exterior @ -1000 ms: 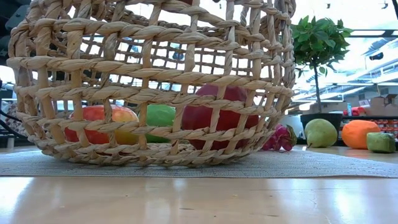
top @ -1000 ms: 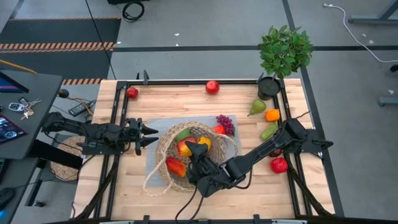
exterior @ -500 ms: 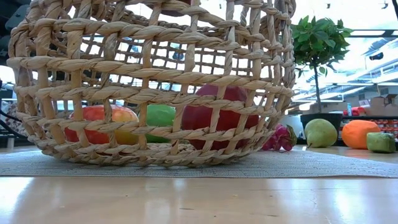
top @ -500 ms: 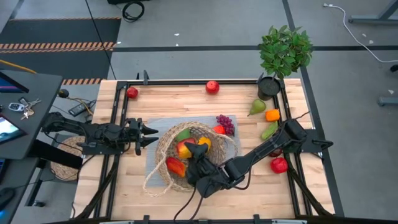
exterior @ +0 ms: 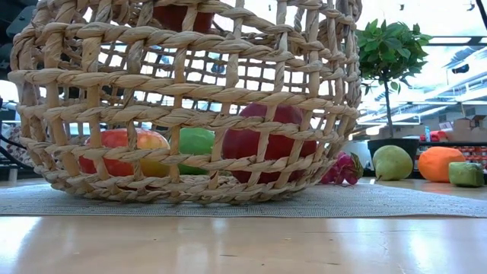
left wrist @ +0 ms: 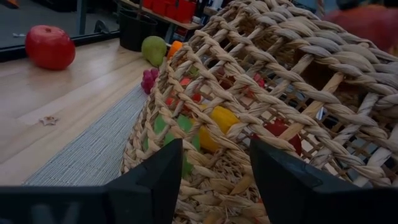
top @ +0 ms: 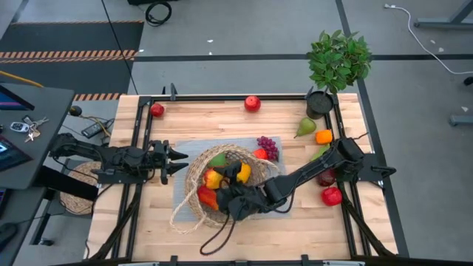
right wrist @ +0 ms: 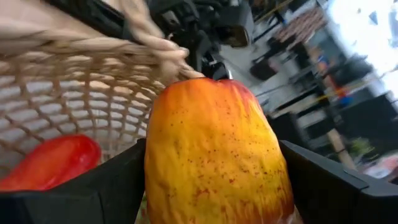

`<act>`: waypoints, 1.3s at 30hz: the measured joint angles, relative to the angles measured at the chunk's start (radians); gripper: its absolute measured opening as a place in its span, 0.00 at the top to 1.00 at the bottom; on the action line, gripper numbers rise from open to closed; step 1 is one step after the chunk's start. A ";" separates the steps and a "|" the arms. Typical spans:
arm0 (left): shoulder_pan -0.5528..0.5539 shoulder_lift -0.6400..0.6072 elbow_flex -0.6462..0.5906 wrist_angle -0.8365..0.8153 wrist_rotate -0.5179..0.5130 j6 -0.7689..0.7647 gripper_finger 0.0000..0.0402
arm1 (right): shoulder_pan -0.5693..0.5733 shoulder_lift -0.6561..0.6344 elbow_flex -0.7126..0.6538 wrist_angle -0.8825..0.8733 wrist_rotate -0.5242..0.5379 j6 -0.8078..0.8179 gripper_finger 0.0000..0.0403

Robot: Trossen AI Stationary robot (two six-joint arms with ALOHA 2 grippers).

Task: Build produce basket
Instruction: Put the red apple into the brown basket

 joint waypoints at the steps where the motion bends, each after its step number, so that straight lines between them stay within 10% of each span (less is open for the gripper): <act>1: 0.000 0.000 0.000 0.000 0.000 0.000 0.52 | -0.006 -0.010 0.000 -0.017 -0.015 0.038 0.16; 12: 0.000 0.000 0.000 0.000 0.000 0.000 0.52 | -0.049 -0.123 0.001 -0.148 -0.239 0.444 0.16; 27: 0.000 0.000 0.000 0.000 0.000 -0.001 0.52 | -0.175 -0.150 0.001 -0.208 -0.799 0.838 0.16; 39: 0.000 0.000 0.000 0.000 0.000 0.000 0.52 | -0.175 -0.131 0.001 -0.315 -0.727 0.856 0.16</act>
